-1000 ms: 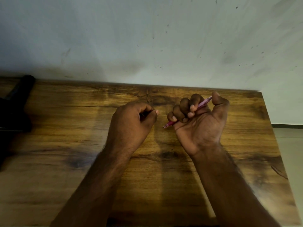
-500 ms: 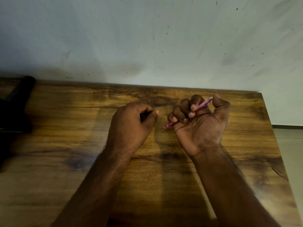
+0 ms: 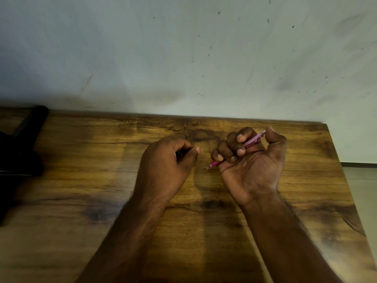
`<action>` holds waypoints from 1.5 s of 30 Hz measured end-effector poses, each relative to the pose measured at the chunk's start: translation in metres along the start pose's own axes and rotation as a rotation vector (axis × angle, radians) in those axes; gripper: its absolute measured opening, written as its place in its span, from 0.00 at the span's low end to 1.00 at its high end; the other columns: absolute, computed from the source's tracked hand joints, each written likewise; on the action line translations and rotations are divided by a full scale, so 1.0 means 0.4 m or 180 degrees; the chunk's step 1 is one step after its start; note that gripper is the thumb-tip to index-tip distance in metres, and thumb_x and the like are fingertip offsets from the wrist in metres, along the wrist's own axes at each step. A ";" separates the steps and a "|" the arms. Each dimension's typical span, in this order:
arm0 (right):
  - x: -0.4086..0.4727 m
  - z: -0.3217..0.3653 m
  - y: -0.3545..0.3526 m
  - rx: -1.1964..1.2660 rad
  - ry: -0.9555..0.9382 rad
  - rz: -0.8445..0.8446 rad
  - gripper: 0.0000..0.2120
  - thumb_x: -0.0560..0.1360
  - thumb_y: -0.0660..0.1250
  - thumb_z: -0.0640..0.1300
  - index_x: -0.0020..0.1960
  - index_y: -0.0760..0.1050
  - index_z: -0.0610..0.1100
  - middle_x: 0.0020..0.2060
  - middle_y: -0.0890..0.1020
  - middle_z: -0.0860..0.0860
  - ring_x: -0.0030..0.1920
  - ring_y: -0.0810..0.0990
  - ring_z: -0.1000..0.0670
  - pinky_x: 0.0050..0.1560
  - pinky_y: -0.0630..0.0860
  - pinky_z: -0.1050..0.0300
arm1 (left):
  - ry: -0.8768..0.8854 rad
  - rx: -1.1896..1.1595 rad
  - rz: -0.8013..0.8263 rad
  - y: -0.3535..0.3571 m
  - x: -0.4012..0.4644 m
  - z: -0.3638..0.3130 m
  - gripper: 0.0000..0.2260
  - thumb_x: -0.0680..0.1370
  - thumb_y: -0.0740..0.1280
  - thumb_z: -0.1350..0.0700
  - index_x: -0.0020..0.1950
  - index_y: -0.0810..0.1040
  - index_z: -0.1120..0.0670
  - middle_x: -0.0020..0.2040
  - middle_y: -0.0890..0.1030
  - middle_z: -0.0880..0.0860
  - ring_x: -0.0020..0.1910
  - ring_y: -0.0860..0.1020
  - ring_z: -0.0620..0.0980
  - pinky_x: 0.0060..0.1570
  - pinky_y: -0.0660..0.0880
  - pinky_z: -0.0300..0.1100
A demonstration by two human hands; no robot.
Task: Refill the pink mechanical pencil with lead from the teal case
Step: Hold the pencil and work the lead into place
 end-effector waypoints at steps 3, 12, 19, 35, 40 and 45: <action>0.000 0.001 -0.001 0.0049 0.0014 0.0000 0.28 0.81 0.51 0.62 0.37 0.72 0.41 0.27 0.63 0.50 0.31 0.59 0.50 0.37 0.63 0.52 | -0.0009 0.0052 -0.0014 0.002 -0.001 0.001 0.05 0.79 0.72 0.46 0.46 0.85 0.45 0.39 0.83 0.41 0.39 0.80 0.37 0.38 0.78 0.38; 0.000 0.001 -0.001 0.0044 0.0043 0.0014 0.30 0.81 0.52 0.65 0.38 0.75 0.42 0.27 0.64 0.50 0.30 0.60 0.50 0.37 0.63 0.51 | -0.0009 0.0062 -0.0008 0.003 -0.001 0.005 0.04 0.78 0.72 0.46 0.46 0.85 0.45 0.40 0.83 0.41 0.39 0.80 0.37 0.39 0.79 0.39; 0.002 0.000 -0.003 0.0053 0.0033 0.0048 0.29 0.82 0.51 0.62 0.38 0.75 0.42 0.27 0.64 0.50 0.31 0.60 0.50 0.37 0.63 0.52 | -0.0009 0.0097 -0.0018 0.004 0.000 0.004 0.05 0.78 0.72 0.46 0.46 0.85 0.45 0.39 0.82 0.41 0.39 0.79 0.37 0.38 0.77 0.37; 0.004 0.007 -0.010 0.0095 -0.0016 0.0078 0.28 0.81 0.51 0.62 0.38 0.74 0.42 0.26 0.65 0.50 0.31 0.58 0.50 0.37 0.63 0.51 | -0.0014 0.0056 0.0017 0.004 0.000 0.003 0.05 0.78 0.72 0.47 0.46 0.85 0.46 0.39 0.83 0.41 0.39 0.79 0.38 0.38 0.77 0.37; 0.004 0.008 -0.008 0.0075 -0.0011 0.0082 0.27 0.82 0.51 0.61 0.38 0.73 0.42 0.27 0.65 0.50 0.31 0.59 0.50 0.37 0.63 0.51 | -0.0012 0.0052 0.0011 0.004 0.000 0.003 0.05 0.79 0.73 0.47 0.46 0.86 0.46 0.39 0.83 0.41 0.38 0.80 0.38 0.38 0.78 0.39; 0.004 0.011 -0.006 0.0103 -0.0016 0.0048 0.29 0.82 0.51 0.62 0.38 0.74 0.42 0.27 0.64 0.50 0.31 0.59 0.50 0.37 0.63 0.51 | -0.0024 0.0063 0.0005 0.003 0.000 0.003 0.05 0.78 0.72 0.46 0.46 0.85 0.45 0.38 0.82 0.41 0.39 0.80 0.38 0.37 0.76 0.36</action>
Point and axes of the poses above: each hand's wrist, its own x-axis towards the middle knuckle, its own y-axis out of the palm, z = x × y, the point moved 1 cm from there along x, towards the middle knuckle
